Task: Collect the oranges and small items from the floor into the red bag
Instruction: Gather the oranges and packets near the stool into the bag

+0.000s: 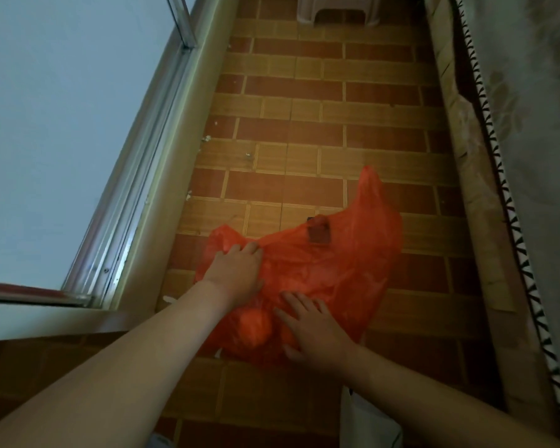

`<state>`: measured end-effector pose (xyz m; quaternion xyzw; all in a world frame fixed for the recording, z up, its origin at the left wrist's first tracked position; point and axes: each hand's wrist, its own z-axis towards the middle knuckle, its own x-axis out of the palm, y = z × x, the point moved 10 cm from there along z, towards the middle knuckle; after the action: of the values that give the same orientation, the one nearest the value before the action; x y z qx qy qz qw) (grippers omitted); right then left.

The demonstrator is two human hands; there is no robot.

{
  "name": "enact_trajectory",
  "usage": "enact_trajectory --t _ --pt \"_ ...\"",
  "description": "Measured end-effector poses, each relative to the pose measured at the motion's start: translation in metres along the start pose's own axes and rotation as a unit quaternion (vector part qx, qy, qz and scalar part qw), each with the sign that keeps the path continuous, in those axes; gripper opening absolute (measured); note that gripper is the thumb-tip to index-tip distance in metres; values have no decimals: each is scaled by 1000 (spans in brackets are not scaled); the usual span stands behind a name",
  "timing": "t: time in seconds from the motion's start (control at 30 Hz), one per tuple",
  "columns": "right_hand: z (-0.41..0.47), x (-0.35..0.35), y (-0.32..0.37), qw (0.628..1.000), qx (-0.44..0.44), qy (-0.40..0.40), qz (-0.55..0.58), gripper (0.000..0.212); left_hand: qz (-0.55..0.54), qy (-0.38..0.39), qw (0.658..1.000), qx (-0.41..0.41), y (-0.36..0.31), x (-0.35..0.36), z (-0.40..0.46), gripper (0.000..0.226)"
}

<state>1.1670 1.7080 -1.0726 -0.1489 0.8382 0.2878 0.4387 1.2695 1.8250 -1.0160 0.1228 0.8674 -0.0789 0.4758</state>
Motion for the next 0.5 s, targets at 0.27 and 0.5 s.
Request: enact_trajectory --t 0.27,0.5 --pt "-3 -20 31 992 -75 -81 -66 64 -48 -60 996 -47 14 -6 3 66" --pt "-26 9 74 982 -169 -58 -60 57 -117 8 990 -80 9 25 3 114"
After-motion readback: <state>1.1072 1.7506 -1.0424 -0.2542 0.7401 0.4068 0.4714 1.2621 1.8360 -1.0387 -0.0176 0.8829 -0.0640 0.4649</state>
